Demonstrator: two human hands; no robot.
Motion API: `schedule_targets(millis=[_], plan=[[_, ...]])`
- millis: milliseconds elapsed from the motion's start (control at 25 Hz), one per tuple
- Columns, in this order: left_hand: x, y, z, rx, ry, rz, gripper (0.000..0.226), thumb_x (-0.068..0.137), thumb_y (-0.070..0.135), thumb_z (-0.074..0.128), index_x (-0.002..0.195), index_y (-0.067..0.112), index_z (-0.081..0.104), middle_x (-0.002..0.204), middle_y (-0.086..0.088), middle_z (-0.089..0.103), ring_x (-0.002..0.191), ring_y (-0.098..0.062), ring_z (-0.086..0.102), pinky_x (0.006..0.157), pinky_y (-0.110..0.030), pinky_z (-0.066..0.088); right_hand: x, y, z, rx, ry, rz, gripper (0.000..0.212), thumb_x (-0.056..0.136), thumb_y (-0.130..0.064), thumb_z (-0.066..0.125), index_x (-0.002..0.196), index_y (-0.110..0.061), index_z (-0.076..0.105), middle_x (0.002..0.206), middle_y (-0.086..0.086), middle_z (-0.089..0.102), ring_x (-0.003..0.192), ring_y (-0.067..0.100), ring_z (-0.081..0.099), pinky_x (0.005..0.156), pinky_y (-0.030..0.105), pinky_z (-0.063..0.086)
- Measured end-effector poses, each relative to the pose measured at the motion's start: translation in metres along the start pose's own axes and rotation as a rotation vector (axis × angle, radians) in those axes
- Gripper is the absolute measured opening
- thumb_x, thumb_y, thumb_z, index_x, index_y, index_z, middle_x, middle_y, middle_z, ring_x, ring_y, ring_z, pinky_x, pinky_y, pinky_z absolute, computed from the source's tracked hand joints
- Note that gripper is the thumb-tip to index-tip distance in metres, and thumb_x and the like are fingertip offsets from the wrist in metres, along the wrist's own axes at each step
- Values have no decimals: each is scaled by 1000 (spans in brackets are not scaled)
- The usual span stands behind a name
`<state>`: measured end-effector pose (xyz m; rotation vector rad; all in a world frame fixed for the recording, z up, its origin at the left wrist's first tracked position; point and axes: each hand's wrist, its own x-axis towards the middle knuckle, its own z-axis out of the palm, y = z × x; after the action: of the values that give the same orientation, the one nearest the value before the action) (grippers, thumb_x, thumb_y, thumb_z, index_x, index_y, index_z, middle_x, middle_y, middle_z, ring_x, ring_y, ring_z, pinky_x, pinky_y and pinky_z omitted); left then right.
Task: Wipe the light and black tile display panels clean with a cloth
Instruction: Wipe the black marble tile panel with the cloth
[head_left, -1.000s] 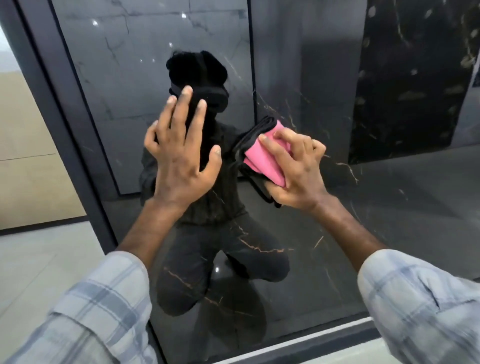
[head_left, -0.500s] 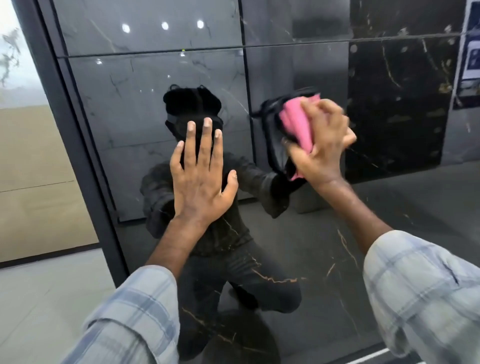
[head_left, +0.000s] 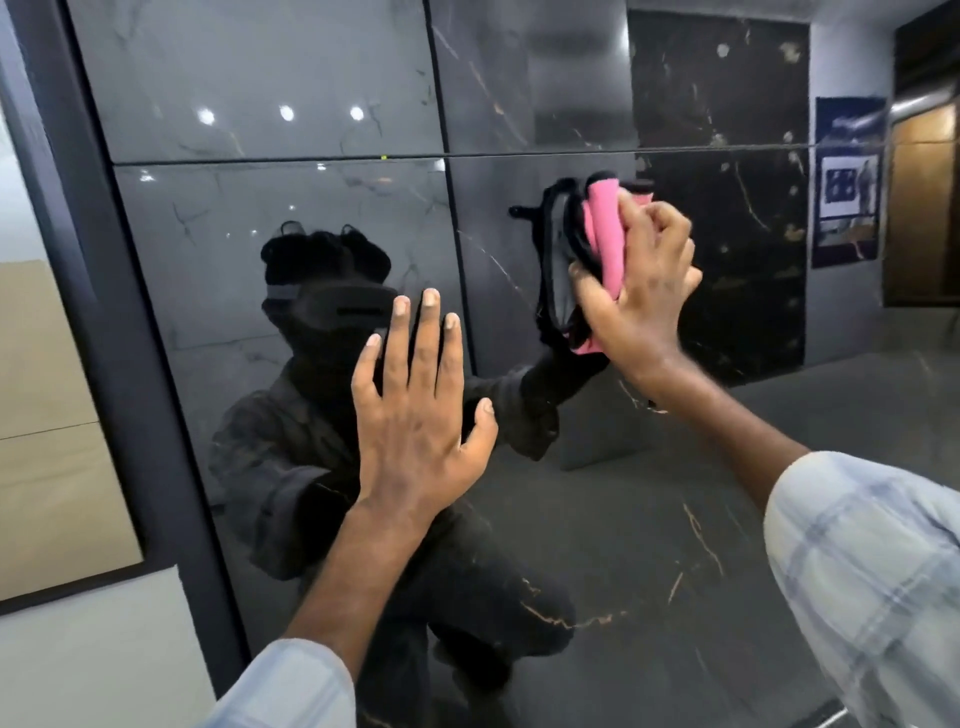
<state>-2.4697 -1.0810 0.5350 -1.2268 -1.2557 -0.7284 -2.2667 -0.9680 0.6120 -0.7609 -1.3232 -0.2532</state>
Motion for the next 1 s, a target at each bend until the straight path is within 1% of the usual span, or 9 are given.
schedule_targets(millis=[160,200,320,360,480,520,680,760,1000], plan=[[0,-1,-2,-100,50,-6,79,91,44,59,156,1,43,169,-19,27,158,-33,22,127,-53,13,-2,-18,-2,-66,-178,-587,79,70,-42,70,145,-21,55,137,9,49,120,26,49,89,49,36],[0,-1,-2,-117,48,1,78,91,44,58,155,2,45,169,-18,28,158,-33,22,126,-54,13,10,-19,-2,-76,-138,-517,79,69,-41,73,144,-25,56,136,7,50,120,24,49,90,50,35],[0,0,-5,-137,38,-13,72,91,45,55,152,6,51,168,-10,32,159,-31,23,123,-60,12,36,-44,7,-42,29,65,79,75,-42,65,151,-26,47,139,7,44,123,27,46,97,45,36],[1,1,-6,-140,48,-24,70,91,44,55,150,7,53,168,-7,35,158,-30,25,123,-61,11,36,-56,10,-92,24,44,81,76,-43,60,153,-23,44,141,10,43,123,30,46,96,45,36],[0,0,-3,-125,74,-28,68,91,42,58,149,7,54,166,-5,39,156,-28,30,122,-62,14,27,-61,9,-167,-159,-594,79,79,-49,58,151,-18,48,142,12,47,121,32,50,89,46,33],[-1,-1,-2,-117,82,-23,68,92,42,58,150,7,54,165,-5,40,155,-29,30,123,-62,15,35,-50,3,-164,-183,-690,78,79,-50,60,150,-21,50,142,10,49,122,29,50,90,47,31],[-6,-1,1,-83,83,-31,66,92,42,57,149,10,55,167,-8,37,155,-32,30,122,-61,20,76,12,-10,-53,-52,-199,73,77,-45,68,147,-32,49,142,3,43,124,25,45,92,39,29],[-2,1,1,-52,101,-62,64,92,41,56,149,13,56,167,-10,35,155,-33,28,119,-62,22,82,22,-11,-68,-31,-105,73,77,-45,65,146,-27,48,143,4,41,122,28,44,89,36,23],[23,55,-5,-98,42,-114,73,92,46,49,157,15,41,171,-15,21,156,-39,19,114,-60,21,89,50,-15,-192,-121,-1023,73,79,-51,59,145,-21,55,138,9,56,113,30,55,87,44,20]])
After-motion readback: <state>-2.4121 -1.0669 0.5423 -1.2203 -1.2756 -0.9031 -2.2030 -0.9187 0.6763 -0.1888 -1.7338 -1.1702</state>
